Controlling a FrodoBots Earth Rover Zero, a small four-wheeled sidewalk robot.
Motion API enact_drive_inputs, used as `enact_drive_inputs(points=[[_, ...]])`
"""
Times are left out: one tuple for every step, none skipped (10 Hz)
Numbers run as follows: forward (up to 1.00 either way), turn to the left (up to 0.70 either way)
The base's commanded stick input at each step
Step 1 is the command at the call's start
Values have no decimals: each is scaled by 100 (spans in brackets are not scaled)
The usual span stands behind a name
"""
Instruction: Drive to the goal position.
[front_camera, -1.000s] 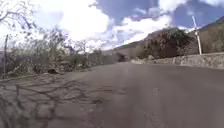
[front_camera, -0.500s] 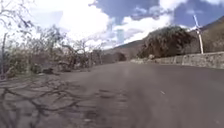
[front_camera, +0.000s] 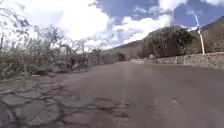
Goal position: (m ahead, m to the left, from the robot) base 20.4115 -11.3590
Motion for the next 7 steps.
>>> enact_drive_inputs(points=[[70,0],[70,0],[70,0],[70,0],[70,0],[70,0],[70,0]])
